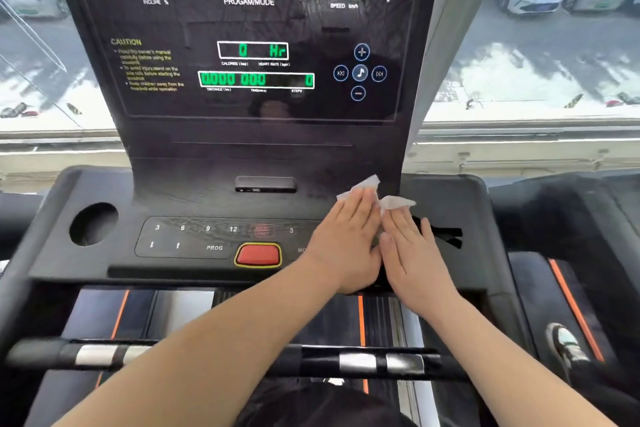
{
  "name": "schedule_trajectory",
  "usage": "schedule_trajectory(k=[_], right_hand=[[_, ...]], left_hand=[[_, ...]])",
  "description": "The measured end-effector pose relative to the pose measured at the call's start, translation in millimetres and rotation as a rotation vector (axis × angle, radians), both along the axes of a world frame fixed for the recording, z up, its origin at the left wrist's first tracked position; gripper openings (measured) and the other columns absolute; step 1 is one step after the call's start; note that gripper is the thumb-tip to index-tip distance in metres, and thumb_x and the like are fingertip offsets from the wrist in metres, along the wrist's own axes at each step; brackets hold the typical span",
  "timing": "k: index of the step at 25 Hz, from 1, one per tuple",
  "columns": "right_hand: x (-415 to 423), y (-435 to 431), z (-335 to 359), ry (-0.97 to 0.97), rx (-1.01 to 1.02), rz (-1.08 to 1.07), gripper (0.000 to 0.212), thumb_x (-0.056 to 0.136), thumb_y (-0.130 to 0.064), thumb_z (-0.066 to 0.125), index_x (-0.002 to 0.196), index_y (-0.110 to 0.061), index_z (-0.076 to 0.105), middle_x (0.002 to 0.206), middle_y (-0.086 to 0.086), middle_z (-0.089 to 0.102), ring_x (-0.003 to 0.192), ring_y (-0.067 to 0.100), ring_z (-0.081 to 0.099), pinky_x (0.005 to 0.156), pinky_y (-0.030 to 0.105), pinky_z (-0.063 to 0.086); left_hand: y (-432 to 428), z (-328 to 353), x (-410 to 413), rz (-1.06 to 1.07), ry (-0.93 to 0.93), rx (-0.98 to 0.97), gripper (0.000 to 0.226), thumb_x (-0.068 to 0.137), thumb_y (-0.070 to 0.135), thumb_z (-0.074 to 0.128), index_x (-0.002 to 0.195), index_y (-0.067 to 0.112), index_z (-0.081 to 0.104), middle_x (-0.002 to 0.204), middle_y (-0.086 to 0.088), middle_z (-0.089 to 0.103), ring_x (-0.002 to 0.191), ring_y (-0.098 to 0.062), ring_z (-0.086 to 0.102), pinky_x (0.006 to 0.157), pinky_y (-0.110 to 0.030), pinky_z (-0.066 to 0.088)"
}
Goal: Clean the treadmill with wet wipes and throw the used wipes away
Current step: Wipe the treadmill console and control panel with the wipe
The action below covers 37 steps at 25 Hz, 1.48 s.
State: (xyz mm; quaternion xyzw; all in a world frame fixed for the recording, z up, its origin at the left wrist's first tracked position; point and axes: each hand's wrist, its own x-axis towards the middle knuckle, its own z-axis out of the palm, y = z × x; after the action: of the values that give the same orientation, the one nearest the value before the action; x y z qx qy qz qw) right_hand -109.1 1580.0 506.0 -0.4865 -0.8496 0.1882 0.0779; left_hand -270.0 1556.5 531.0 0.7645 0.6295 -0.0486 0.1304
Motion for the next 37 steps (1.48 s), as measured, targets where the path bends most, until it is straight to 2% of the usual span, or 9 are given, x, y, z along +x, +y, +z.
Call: schedule_trajectory(k=[3, 8, 10, 13, 19, 24, 29, 34, 37], right_hand=[[11.7, -28.4, -0.6, 0.016, 0.013, -0.018, 0.078, 0.103, -0.053, -0.005, 0.159, -0.012, 0.031, 0.167, 0.000, 0.027, 0.157, 0.015, 0.011, 0.128, 0.043, 0.002], [4.1, -77.5, -1.9, -0.099, 0.112, 0.081, 0.074, 0.107, -0.054, 0.010, 0.152, -0.006, 0.044, 0.161, 0.009, 0.038, 0.154, 0.025, 0.024, 0.125, 0.045, 0.010], [-9.2, -81.2, -1.0, -0.165, 0.139, 0.112, 0.074, 0.106, -0.056, 0.015, 0.153, -0.005, 0.042, 0.162, 0.012, 0.035, 0.154, 0.027, 0.023, 0.124, 0.047, 0.013], [-48.3, -65.6, 2.8, -0.185, 0.147, 0.083, 0.075, 0.105, -0.057, 0.012, 0.155, -0.006, 0.038, 0.163, 0.013, 0.032, 0.156, 0.026, 0.018, 0.126, 0.049, 0.013], [-117.9, -41.7, 18.3, -0.146, 0.060, 0.209, 0.079, 0.097, -0.047, -0.009, 0.159, -0.017, 0.030, 0.167, -0.001, 0.026, 0.157, 0.015, 0.008, 0.127, 0.047, -0.001], [-160.8, -35.6, 23.6, -0.178, 0.134, 0.273, 0.069, 0.101, -0.042, 0.000, 0.148, -0.018, 0.044, 0.155, -0.005, 0.043, 0.150, 0.015, 0.025, 0.124, 0.051, 0.013], [-240.8, -62.6, 23.3, -0.155, 0.117, 0.369, 0.070, 0.100, -0.042, 0.002, 0.151, -0.016, 0.042, 0.159, -0.002, 0.040, 0.152, 0.016, 0.022, 0.125, 0.051, 0.010], [-312.6, -89.5, 25.1, -0.145, 0.026, 0.392, 0.067, 0.102, -0.045, 0.006, 0.159, -0.019, 0.030, 0.168, -0.001, 0.024, 0.157, 0.016, 0.007, 0.126, 0.050, 0.000], [-323.9, -120.4, 20.1, -0.133, 0.051, 0.386, 0.066, 0.104, -0.047, 0.012, 0.158, -0.016, 0.032, 0.167, 0.002, 0.027, 0.157, 0.017, 0.009, 0.127, 0.050, 0.002]], left_hand=[[-18.5, 6.9, 2.0, -0.028, -0.054, -0.056, 0.070, 0.101, 0.044, 0.014, 0.163, 0.012, 0.004, 0.170, -0.006, -0.009, 0.156, -0.020, -0.016, 0.127, -0.041, -0.005], [-85.7, -12.9, -18.1, -0.057, 0.024, 0.036, 0.078, 0.099, 0.053, 0.011, 0.163, 0.009, 0.007, 0.170, -0.011, -0.006, 0.156, -0.024, -0.015, 0.127, -0.045, -0.001], [-98.0, -18.2, -48.6, 0.095, 0.051, 0.090, 0.081, 0.100, 0.060, 0.018, 0.162, 0.008, 0.010, 0.170, -0.013, 0.000, 0.157, -0.025, -0.008, 0.127, -0.046, 0.004], [-96.2, -12.4, -94.7, 0.364, 0.090, 0.072, 0.085, 0.097, 0.064, 0.004, 0.162, 0.010, -0.001, 0.169, -0.011, -0.010, 0.157, -0.024, -0.014, 0.127, -0.046, -0.002], [-91.2, -3.9, -119.7, 0.205, -0.045, 0.074, 0.080, 0.094, 0.049, -0.007, 0.163, 0.016, 0.014, 0.171, -0.003, 0.006, 0.158, -0.015, -0.004, 0.128, -0.040, -0.001], [-126.8, -11.2, -197.1, 0.506, 0.024, 0.165, 0.073, 0.101, 0.049, 0.003, 0.162, 0.013, 0.018, 0.170, -0.004, 0.011, 0.158, -0.016, 0.002, 0.127, -0.040, 0.000], [-162.1, -22.4, -229.5, 0.360, 0.026, 0.194, 0.066, 0.104, 0.046, 0.015, 0.161, 0.013, 0.026, 0.169, -0.004, 0.018, 0.158, -0.017, 0.007, 0.127, -0.043, 0.007], [-167.0, -24.8, -303.0, 0.518, 0.000, 0.126, 0.073, 0.100, 0.050, -0.002, 0.163, 0.013, 0.001, 0.170, -0.005, -0.010, 0.156, -0.019, -0.015, 0.127, -0.041, -0.006], [-188.0, -33.6, -298.7, 0.422, -0.052, 0.186, 0.068, 0.103, 0.039, 0.013, 0.161, 0.005, 0.020, 0.170, -0.013, 0.007, 0.158, -0.025, -0.004, 0.127, -0.048, 0.009]])
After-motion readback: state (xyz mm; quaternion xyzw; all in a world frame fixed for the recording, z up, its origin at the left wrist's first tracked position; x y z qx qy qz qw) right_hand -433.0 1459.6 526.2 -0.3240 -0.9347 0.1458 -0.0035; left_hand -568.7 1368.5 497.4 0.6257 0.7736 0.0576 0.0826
